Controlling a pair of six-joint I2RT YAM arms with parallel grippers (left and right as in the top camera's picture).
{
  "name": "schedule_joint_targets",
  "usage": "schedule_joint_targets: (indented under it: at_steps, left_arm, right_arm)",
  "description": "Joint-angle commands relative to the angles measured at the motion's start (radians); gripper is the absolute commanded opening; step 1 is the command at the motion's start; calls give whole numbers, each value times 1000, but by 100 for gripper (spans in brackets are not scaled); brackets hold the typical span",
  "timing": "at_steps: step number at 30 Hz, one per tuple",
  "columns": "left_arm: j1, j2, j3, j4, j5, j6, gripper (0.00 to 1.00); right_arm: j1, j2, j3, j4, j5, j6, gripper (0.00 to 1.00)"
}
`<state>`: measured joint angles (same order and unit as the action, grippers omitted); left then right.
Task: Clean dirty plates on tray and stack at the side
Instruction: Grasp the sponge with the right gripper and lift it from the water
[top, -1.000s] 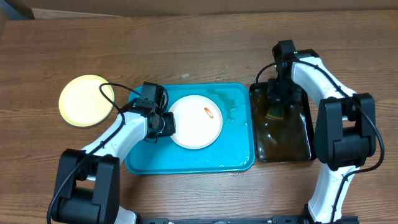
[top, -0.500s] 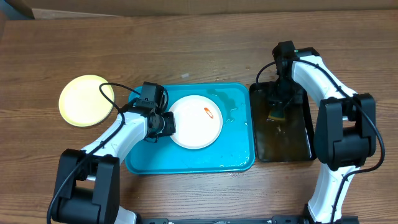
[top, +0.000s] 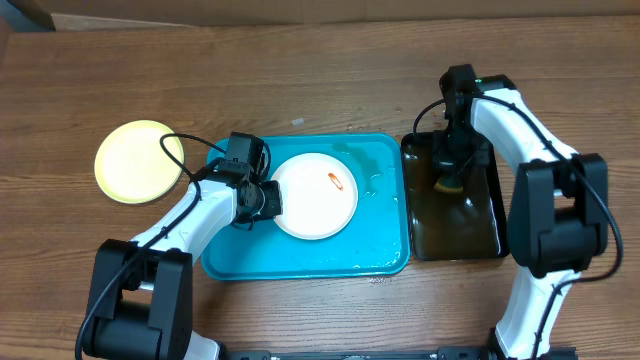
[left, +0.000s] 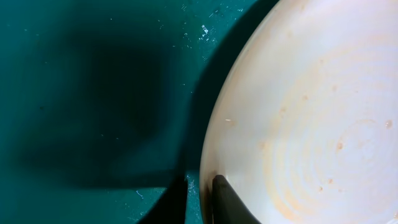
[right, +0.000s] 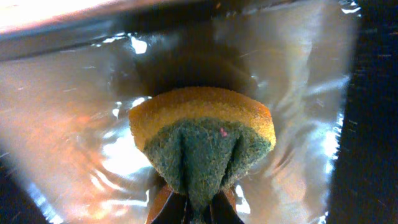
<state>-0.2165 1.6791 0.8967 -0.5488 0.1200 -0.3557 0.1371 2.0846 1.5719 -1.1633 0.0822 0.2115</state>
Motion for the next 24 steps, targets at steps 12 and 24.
schedule_joint_targets:
  at_steps: [12,24]
  left_arm:
    - [8,8,57,-21,-1,19,20]
    - [6,8,57,-38,4,19,9]
  right_arm:
    - [3,-156,22,-63,-7,-11,4]
    - [59,-156,-16,-18,-2,-4,4]
